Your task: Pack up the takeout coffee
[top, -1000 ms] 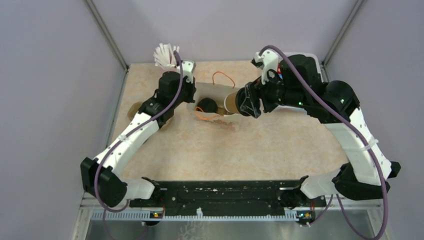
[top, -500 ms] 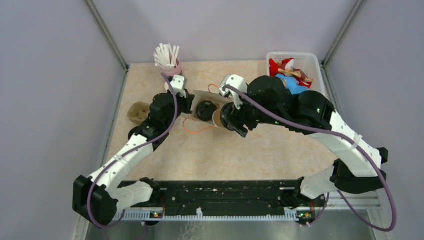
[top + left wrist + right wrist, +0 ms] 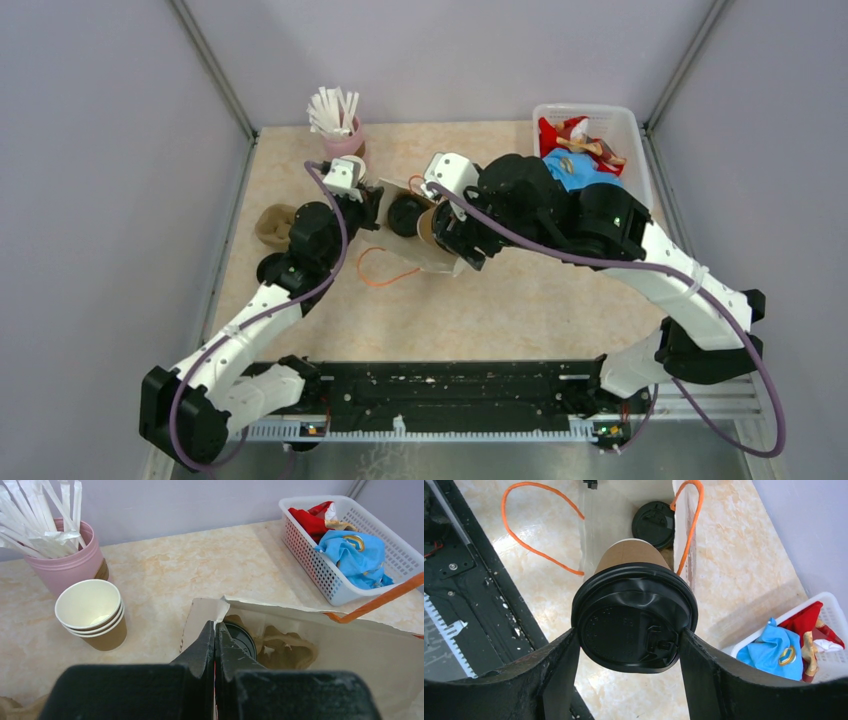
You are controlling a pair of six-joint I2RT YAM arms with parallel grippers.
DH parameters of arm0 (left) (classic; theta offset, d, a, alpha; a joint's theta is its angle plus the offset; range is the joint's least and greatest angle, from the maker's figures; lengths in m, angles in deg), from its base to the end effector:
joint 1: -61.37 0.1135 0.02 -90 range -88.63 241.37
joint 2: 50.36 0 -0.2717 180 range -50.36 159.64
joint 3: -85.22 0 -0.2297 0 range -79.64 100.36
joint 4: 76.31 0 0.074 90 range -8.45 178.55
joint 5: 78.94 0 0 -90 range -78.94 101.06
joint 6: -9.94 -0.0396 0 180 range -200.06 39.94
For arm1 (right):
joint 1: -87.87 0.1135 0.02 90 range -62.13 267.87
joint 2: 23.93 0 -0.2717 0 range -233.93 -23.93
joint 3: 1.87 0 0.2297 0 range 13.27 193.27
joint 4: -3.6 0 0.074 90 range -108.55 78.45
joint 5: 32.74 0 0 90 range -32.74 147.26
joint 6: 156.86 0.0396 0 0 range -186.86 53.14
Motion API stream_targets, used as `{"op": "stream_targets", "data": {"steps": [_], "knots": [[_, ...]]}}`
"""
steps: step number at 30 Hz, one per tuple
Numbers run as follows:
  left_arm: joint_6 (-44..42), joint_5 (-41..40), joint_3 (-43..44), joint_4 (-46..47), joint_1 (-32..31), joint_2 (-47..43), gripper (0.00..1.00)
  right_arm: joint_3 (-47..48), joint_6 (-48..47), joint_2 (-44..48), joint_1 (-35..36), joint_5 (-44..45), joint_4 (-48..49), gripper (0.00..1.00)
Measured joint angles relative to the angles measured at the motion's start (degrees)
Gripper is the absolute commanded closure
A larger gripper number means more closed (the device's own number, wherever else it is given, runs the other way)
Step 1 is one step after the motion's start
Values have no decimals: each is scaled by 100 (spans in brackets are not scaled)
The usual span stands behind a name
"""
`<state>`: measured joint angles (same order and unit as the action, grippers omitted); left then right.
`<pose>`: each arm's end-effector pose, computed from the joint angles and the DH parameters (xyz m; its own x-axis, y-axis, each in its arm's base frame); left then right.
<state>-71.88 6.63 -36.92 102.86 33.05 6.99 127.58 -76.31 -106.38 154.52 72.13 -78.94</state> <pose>0.1921 -0.1001 0.3437 -0.0625 -0.1275 -0.9899 0.4002 0.9054 -0.1419 0.1014 0.2093 0.4856 -0.0952 -0.6208 -0.7782 -0.8315 0.4794 -0.2807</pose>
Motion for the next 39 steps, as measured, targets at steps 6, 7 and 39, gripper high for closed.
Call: {"op": "stream_targets", "data": {"steps": [6,7,39], "knots": [[96,4,-50,33,0,-20,100,0,7,0,188,-245,-2,36],[105,4,-50,33,0,-20,100,0,26,0,234,-302,-7,36],[308,35,-50,-369,0,-275,100,-321,-931,-1397,348,1178,-76,35]]}}
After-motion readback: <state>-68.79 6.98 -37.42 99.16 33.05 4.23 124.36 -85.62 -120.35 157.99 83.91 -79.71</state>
